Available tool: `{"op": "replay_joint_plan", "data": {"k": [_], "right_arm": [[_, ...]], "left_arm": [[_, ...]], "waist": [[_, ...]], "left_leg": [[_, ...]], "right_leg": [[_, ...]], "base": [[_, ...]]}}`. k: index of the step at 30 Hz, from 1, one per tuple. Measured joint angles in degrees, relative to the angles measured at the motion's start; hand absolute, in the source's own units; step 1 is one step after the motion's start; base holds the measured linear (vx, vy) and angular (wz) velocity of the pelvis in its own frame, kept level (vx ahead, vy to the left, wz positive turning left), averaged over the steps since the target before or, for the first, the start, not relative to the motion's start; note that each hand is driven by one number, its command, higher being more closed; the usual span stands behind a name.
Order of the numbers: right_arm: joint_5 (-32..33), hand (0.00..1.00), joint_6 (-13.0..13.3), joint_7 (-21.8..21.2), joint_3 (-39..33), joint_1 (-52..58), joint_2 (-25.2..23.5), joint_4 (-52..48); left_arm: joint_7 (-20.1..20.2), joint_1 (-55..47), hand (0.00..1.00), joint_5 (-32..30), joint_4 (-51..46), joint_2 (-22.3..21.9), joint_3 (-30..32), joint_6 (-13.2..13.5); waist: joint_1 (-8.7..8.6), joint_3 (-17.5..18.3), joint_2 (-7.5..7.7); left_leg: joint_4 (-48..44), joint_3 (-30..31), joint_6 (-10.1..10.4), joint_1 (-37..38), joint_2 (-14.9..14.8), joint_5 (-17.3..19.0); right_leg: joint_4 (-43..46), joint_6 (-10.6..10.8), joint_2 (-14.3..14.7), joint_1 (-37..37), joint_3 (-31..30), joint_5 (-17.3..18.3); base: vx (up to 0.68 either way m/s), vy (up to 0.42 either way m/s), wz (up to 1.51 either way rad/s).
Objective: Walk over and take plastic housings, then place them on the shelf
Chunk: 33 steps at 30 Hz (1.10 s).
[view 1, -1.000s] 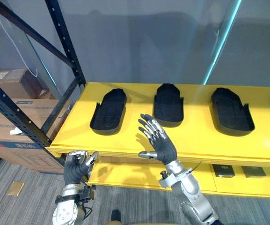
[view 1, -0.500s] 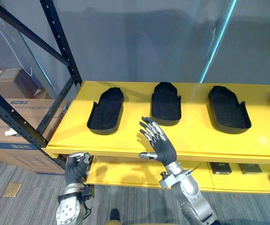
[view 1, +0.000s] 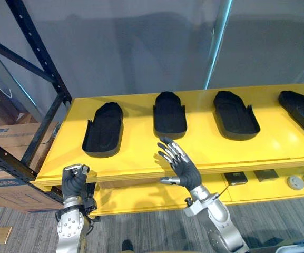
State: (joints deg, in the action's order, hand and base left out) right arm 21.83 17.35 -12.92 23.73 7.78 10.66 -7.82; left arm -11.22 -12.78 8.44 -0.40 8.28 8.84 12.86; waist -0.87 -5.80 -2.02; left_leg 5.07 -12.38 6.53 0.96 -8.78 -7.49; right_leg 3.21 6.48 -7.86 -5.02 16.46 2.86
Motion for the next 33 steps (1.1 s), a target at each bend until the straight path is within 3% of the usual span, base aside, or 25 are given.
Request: {"op": "replay_joint_plan", "data": {"k": [6, 11, 15, 17, 22, 25, 33], "right_arm": [[0.0, 0.0, -0.27, -2.11, -1.12, 0.65, 0.09, -0.01], [0.03, 0.0, -0.36, -2.55, -1.33, 0.55, 0.22, -0.04], [0.56, 0.0, -0.36, -2.68, -3.44, 0.67, 0.4, -1.79], [1.0, 0.0, -0.36, -2.69, -3.73, 0.74, 0.69, -2.74], [2.93, 0.0, -0.38, -3.57, -5.15, 0.42, 1.35, -3.04], [3.32, 0.0, -0.51, -4.55, -5.15, 0.33, 1.44, -3.16], [3.3, 0.0, -2.01, -4.76, -4.49, -1.84, 2.12, -5.56]], "left_arm": [[-1.54, 2.84, 1.0, 0.01, 4.77, 0.58, 0.58, 0.01], [-2.6, 4.18, 1.0, 0.05, 9.13, 0.58, 0.83, 0.34], [-4.36, 5.1, 1.0, 0.06, 11.2, 0.59, 0.92, 0.53], [-5.07, 5.69, 1.0, 0.13, 11.45, 0.66, 0.92, 1.09], [-6.48, 6.26, 1.0, 0.77, 13.48, 0.75, 0.78, 2.21], [-7.72, 7.1, 1.0, 2.46, 15.11, 0.86, 0.77, 4.31], [-8.87, 10.71, 1.0, 4.81, 18.74, 3.73, 0.74, 5.4]], "waist": [[-0.42, -0.17, -0.27], [-1.06, -2.77, -1.47], [-1.77, -3.96, -1.56], [-1.91, -4.14, -1.63], [-2.18, -5.68, -3.46], [-2.52, -6.4, -3.68], [-3.01, -9.11, -4.89]], "left_leg": [[-0.04, -0.83, 0.04, 0.25, 0.01, 0.07], [-0.04, -2.3, 0.05, 0.87, -0.07, 0.21], [-0.04, -2.93, 0.01, 0.31, -0.07, 0.5], [-0.1, -3.2, -0.05, -0.32, -0.03, 0.42], [-0.31, -3.79, -0.08, -0.25, 0.58, 0.4], [-0.31, -3.96, -0.16, -0.5, 0.59, 0.34], [-0.3, -4.03, -0.05, -1.56, 0.57, 0.39]], "right_leg": [[0.55, 0.27, -0.03, 0.53, -1.08, -0.44], [1.32, -0.05, -0.19, 1.5, -2.75, -0.06], [1.95, 0.13, -0.26, 3.03, -3.76, 0.06], [2.4, 0.03, -0.35, 3.94, -4.11, -0.04], [4.6, 0.4, -1.08, 5.13, -5.05, 0.11], [5.42, 0.18, -1.2, 6.3, -5.45, 1.17], [7.64, 0.37, -1.28, 8.96, -6.36, 1.4]], "base": [[0.03, -0.008, -0.08], [-0.03, 0.008, -0.15], [-0.01, 0.009, -0.11], [0.04, 0.01, -0.09], [0.02, 0.011, -0.04], [-0.03, 0.011, -0.04], [-0.06, 0.011, -0.03]]}}
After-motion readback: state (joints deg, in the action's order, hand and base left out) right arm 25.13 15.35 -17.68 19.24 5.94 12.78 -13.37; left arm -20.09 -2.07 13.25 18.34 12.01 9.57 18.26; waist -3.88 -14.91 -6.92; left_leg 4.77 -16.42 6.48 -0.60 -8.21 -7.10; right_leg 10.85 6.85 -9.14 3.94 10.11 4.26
